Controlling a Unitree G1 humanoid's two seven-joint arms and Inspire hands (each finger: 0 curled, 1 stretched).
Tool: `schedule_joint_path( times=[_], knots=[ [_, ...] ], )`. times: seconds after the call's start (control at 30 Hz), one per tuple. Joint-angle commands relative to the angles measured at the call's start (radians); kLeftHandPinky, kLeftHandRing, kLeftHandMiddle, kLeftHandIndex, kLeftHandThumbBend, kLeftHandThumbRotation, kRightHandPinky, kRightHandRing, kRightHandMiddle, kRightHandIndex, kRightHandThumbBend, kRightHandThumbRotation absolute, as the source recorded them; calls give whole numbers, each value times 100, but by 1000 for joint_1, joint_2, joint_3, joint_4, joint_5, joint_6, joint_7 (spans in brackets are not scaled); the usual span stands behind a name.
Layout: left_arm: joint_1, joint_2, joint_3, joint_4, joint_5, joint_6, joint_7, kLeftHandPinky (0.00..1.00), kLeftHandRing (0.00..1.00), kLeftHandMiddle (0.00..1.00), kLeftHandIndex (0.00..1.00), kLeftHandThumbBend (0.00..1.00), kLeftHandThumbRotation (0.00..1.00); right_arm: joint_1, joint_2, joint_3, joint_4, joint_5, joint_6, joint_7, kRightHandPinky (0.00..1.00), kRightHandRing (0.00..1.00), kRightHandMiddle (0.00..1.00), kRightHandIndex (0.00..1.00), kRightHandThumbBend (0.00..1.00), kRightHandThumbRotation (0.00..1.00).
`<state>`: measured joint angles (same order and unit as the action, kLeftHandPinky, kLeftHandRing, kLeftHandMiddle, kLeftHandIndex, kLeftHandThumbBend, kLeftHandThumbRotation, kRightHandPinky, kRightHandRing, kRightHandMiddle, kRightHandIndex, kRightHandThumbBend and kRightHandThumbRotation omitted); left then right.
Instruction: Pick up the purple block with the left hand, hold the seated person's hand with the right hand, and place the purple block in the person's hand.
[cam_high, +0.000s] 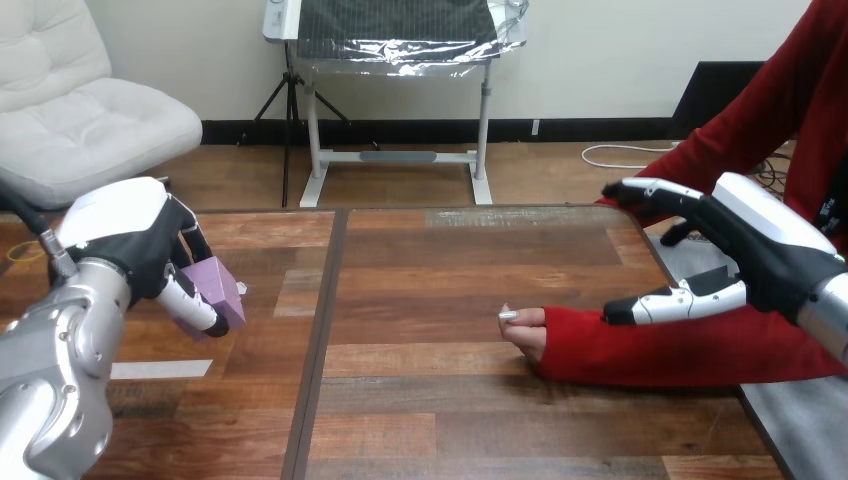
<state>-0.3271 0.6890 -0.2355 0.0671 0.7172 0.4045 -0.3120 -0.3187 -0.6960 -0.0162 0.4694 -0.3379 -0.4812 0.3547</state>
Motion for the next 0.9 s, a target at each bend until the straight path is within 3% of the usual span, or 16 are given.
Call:
schedule_joint_path(
  times=[0.0, 0.2, 0.53, 0.87],
  knots=[
    [-52, 0, 22, -42, 8, -14, 10, 53, 52, 52, 47, 81, 0, -106, -40, 13, 26, -4, 3, 13, 69, 84, 87, 86, 100, 44],
    [-48, 2, 23, -43, 8, -21, 14, 53, 52, 52, 47, 81, 0, -127, -46, 34, 64, -23, 2, 17, 71, 86, 88, 86, 100, 42],
    [-51, 1, 22, -50, 8, -6, -6, 51, 52, 52, 47, 80, 0, -161, -45, 81, 130, -105, 0, -8, 73, 85, 87, 86, 100, 39],
    [-44, 1, 33, -59, -8, -20, -7, 42, 46, 50, 47, 81, 0, -196, -35, 122, 200, -141, -2, -14, 73, 84, 86, 85, 100, 41]
  ],
)
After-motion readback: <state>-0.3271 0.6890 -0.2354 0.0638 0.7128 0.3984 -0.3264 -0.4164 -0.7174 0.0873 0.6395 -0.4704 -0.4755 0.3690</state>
